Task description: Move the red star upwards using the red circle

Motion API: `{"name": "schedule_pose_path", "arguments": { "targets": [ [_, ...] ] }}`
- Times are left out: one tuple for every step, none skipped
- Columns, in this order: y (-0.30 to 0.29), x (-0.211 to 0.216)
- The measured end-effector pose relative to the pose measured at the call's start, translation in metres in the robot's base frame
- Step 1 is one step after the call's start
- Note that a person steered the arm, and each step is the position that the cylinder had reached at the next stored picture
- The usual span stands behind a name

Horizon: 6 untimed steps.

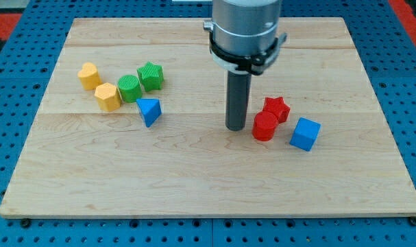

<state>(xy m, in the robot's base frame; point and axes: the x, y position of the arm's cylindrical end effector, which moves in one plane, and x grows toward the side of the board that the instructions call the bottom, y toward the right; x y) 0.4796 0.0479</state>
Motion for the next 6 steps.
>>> {"name": "schedule_pose_path", "arguments": {
  "targets": [
    [0.007, 0.022],
    [0.041, 0.008],
    [0.066, -0.020],
    [0.073, -0.046],
    [0.077, -0.074],
    [0.067, -0.085]
  ]
}}
